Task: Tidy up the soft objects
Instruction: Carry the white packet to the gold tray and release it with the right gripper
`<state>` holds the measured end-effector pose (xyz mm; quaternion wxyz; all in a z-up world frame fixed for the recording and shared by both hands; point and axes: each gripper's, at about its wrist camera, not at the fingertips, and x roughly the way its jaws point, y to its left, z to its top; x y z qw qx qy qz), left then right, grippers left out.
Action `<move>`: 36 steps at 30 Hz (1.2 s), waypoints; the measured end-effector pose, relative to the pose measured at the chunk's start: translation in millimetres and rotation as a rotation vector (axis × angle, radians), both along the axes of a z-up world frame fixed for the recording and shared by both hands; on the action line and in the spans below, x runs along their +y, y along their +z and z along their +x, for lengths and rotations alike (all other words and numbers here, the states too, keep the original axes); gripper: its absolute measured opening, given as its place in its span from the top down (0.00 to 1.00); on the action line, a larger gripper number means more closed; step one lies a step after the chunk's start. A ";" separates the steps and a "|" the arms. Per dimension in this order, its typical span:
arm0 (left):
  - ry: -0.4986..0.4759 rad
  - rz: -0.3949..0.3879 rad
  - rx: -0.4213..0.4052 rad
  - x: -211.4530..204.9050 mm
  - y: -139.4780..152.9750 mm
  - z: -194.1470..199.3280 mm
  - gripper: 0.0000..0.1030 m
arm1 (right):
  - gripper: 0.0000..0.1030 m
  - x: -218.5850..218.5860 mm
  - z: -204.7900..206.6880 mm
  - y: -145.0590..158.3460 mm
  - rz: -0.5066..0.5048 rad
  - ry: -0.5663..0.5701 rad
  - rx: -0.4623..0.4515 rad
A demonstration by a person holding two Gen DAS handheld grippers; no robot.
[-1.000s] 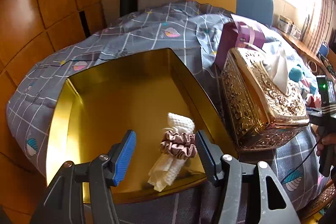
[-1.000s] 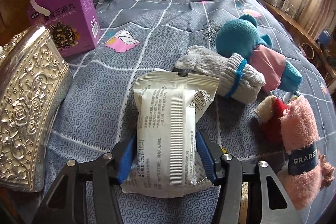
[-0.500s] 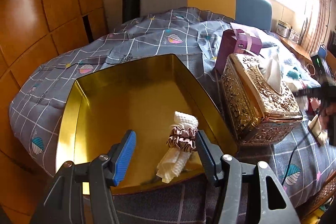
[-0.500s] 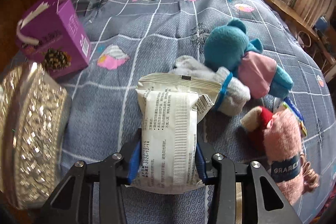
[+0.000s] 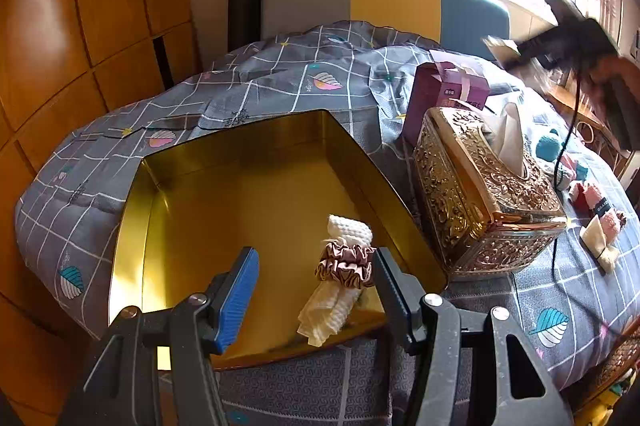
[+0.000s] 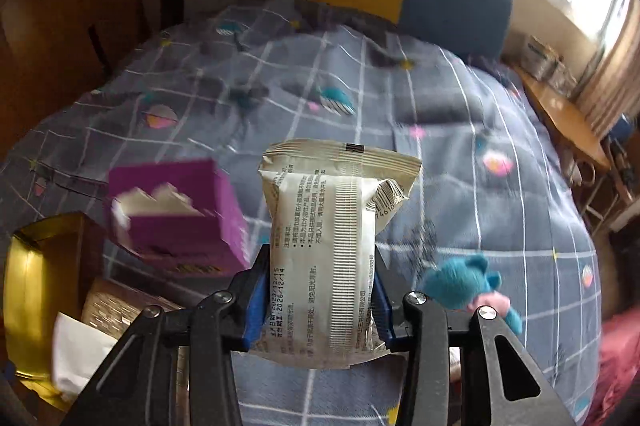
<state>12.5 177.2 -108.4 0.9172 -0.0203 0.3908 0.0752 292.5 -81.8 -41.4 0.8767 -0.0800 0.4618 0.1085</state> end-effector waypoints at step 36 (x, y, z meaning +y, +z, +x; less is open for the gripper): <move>0.134 -0.053 -0.003 57.0 -15.0 -23.4 0.42 | 0.35 258.1 -132.5 -83.3 -0.002 0.617 0.053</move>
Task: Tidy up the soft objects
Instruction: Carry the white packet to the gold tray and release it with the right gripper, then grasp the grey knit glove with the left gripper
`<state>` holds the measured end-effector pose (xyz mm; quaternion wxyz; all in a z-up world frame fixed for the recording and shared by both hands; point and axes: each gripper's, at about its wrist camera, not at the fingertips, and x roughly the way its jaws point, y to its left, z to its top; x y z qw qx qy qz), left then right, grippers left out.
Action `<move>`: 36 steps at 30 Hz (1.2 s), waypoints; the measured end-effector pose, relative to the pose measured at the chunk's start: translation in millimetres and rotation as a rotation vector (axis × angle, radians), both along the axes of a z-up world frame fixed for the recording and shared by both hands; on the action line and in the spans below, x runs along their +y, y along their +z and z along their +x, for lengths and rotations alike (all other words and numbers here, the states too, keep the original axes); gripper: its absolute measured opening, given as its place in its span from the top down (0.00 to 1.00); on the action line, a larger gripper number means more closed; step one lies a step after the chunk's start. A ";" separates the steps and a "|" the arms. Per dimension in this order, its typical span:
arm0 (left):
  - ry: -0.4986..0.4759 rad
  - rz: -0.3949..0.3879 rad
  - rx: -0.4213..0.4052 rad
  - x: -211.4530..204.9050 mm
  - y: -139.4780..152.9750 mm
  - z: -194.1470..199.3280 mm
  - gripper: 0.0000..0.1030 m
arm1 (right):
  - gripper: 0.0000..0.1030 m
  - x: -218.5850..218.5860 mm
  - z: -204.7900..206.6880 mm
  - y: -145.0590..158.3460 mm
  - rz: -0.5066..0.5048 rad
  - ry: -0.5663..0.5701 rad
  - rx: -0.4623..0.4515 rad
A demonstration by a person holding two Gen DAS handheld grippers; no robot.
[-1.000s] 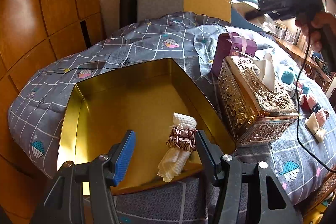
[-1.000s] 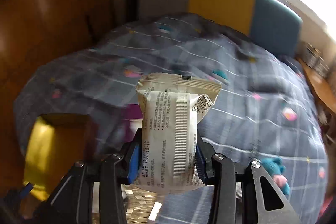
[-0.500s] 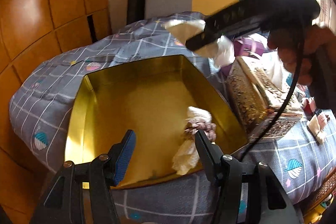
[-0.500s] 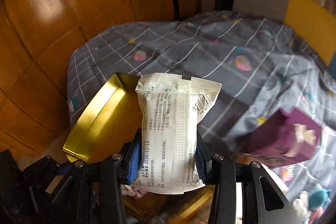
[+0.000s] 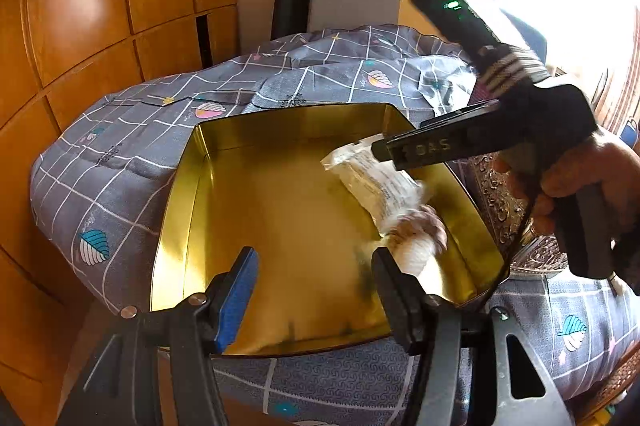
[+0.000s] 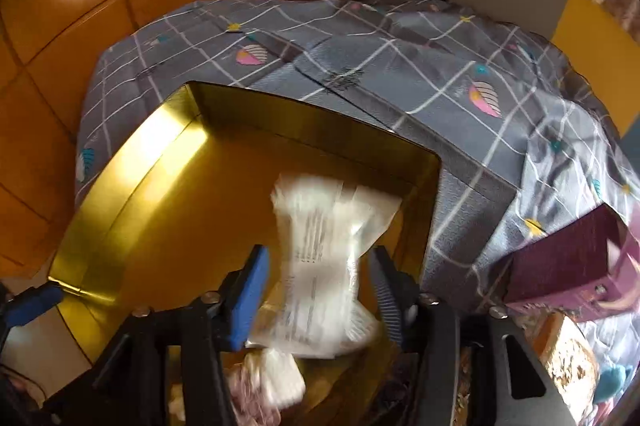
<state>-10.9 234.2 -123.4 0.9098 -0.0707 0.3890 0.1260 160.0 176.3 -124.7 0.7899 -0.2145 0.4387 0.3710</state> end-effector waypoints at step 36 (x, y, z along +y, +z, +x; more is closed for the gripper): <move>-0.119 0.123 -0.055 -70.7 37.5 0.8 0.42 | 0.00 -278.9 -60.1 75.0 0.308 -0.466 -0.266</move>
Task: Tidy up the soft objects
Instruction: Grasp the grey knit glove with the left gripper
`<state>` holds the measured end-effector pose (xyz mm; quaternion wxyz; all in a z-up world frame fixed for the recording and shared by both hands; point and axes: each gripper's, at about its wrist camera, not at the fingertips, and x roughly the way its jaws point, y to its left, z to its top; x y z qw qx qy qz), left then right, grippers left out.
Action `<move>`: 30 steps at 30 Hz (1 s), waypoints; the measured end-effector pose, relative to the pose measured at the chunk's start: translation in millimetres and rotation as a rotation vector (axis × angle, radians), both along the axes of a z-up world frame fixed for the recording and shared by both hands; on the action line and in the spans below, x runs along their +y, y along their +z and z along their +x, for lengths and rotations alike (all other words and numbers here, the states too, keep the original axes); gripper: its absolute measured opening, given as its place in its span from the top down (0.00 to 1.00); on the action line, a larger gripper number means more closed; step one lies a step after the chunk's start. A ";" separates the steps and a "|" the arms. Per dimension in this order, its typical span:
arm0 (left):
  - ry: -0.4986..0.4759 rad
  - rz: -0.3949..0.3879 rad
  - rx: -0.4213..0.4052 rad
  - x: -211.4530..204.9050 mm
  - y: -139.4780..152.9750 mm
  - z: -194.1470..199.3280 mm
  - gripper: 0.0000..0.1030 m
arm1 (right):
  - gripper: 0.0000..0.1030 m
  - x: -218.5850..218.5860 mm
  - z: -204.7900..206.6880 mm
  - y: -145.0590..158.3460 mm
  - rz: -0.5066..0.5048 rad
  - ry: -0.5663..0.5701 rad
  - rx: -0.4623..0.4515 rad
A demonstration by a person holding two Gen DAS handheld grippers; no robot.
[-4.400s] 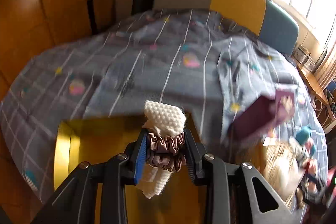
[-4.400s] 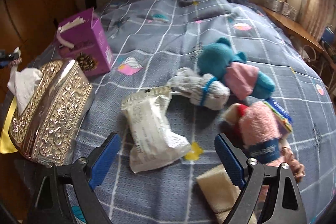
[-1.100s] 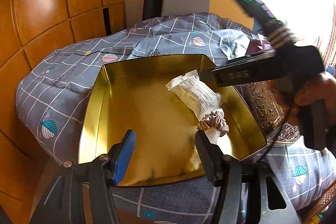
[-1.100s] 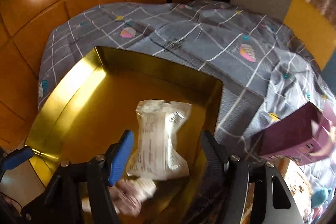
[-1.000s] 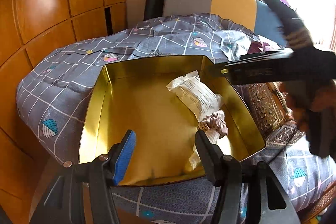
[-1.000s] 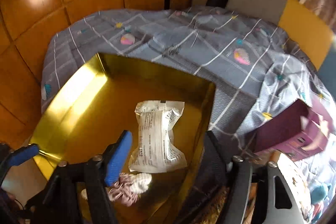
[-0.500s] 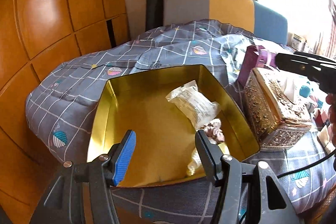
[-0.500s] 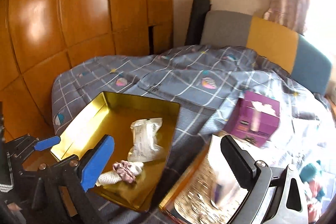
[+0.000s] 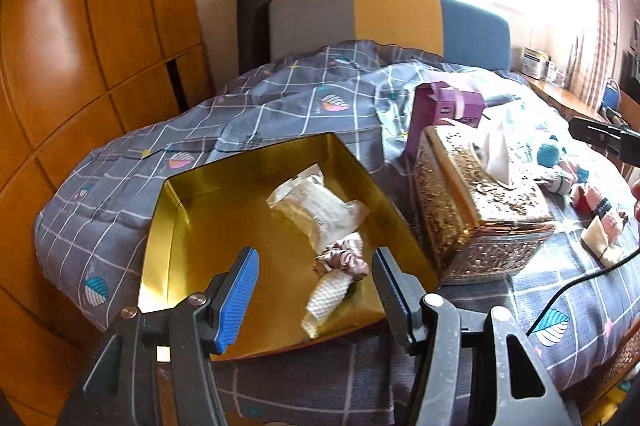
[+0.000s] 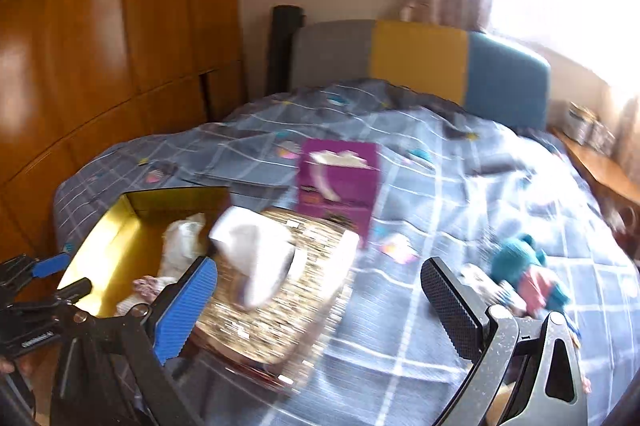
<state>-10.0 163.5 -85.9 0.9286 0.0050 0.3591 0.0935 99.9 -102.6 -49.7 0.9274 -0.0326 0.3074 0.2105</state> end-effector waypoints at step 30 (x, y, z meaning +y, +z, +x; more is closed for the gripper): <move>-0.595 0.020 0.092 -245.4 31.9 124.7 0.27 | 0.00 -299.2 8.2 -67.2 0.404 -0.806 0.173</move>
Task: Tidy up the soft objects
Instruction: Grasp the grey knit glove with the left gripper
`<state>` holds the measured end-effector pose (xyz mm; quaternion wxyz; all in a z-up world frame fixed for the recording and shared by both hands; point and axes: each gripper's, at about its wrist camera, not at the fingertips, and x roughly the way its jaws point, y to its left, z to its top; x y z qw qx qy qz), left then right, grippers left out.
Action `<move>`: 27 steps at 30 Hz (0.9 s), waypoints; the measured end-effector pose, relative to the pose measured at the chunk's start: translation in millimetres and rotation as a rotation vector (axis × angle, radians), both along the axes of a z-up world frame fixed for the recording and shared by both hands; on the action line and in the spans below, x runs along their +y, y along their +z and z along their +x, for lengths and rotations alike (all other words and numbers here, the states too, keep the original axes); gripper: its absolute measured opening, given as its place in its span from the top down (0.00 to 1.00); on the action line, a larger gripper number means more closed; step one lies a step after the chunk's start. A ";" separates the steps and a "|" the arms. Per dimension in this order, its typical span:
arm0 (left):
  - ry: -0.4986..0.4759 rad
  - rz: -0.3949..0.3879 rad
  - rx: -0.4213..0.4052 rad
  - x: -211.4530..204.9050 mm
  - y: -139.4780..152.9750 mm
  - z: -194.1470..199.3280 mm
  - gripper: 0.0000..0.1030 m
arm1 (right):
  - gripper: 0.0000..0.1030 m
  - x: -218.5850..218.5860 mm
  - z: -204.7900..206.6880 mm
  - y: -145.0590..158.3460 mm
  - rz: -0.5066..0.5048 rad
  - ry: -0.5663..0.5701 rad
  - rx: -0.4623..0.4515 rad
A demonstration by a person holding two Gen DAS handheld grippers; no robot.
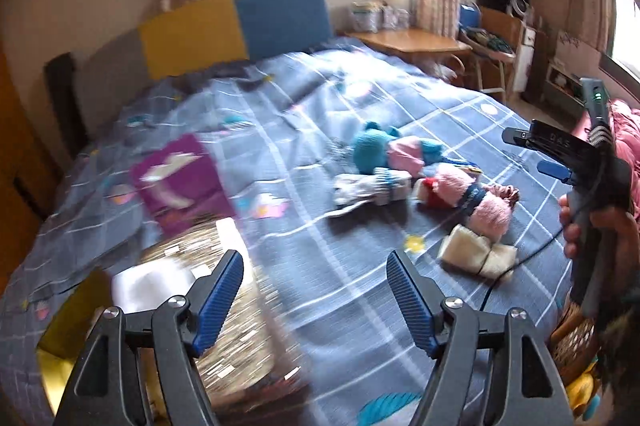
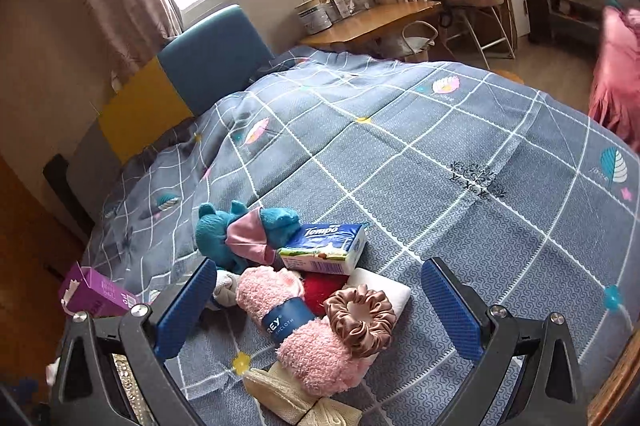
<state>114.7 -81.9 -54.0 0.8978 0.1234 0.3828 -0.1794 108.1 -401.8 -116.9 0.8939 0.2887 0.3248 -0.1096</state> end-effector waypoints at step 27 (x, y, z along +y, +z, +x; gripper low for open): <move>-0.008 0.037 0.309 -144.5 -130.0 176.6 0.16 | 0.00 -10.8 -2.2 -10.2 0.170 0.040 -0.043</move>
